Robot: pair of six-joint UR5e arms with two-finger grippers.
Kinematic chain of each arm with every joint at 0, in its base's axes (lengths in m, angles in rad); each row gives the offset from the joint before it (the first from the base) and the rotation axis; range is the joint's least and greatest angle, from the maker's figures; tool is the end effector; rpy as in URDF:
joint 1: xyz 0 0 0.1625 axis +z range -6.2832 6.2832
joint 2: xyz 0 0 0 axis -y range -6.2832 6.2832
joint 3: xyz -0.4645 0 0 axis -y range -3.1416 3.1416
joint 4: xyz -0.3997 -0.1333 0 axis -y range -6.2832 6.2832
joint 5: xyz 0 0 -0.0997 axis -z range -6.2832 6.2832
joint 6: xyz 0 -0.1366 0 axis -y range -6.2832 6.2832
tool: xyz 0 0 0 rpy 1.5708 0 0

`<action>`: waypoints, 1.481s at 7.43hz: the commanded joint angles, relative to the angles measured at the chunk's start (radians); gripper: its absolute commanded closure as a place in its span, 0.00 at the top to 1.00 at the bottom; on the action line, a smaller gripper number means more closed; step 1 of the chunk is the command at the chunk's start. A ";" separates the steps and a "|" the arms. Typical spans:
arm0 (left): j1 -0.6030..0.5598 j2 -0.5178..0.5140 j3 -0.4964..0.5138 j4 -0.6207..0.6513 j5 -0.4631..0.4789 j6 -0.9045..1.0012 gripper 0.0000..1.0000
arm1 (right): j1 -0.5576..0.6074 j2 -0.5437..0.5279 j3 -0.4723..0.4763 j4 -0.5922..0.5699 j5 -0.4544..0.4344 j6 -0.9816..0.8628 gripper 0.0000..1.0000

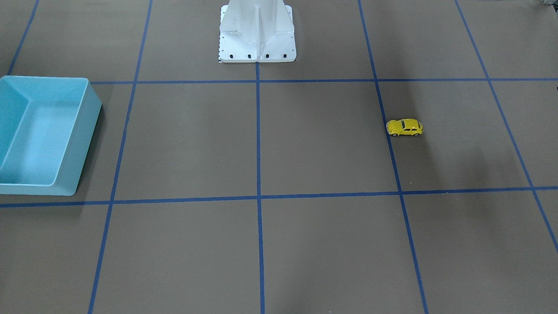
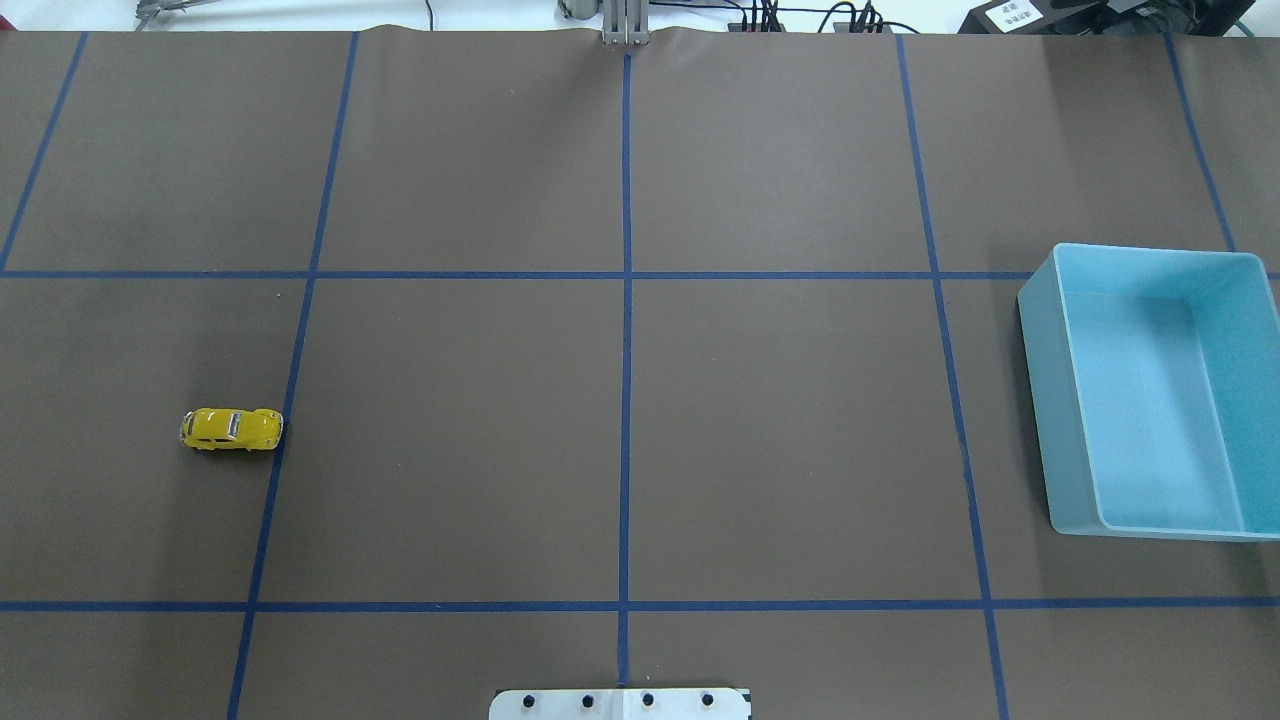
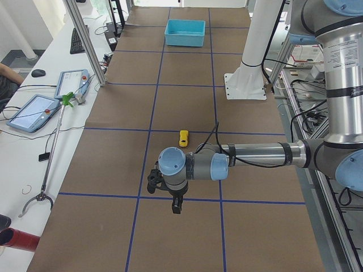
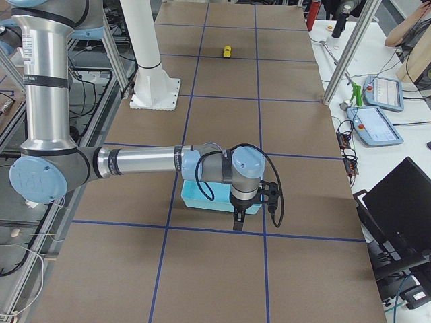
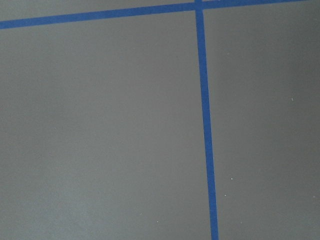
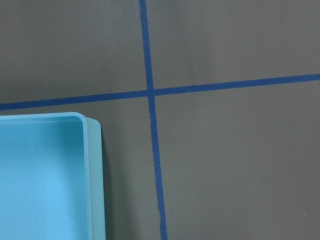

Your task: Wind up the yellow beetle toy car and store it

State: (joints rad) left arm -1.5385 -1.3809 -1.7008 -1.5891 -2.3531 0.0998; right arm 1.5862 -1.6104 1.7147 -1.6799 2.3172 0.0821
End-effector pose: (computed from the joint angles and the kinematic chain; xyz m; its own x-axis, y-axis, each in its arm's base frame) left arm -0.0239 -0.4079 0.7435 0.7031 0.0931 -0.7049 -0.1028 0.9943 0.0288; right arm 0.0479 -0.4777 0.6858 0.7303 0.0965 0.6763 -0.0755 0.9953 -0.0605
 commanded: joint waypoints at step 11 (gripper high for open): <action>0.076 -0.038 -0.155 0.005 -0.038 0.011 1.00 | 0.000 -0.006 -0.007 0.002 -0.007 -0.001 1.00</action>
State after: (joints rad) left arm -1.5070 -1.4188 -1.7996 -1.5843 -2.3844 0.1075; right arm 1.5861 -1.6167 1.7074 -1.6782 2.3112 0.0801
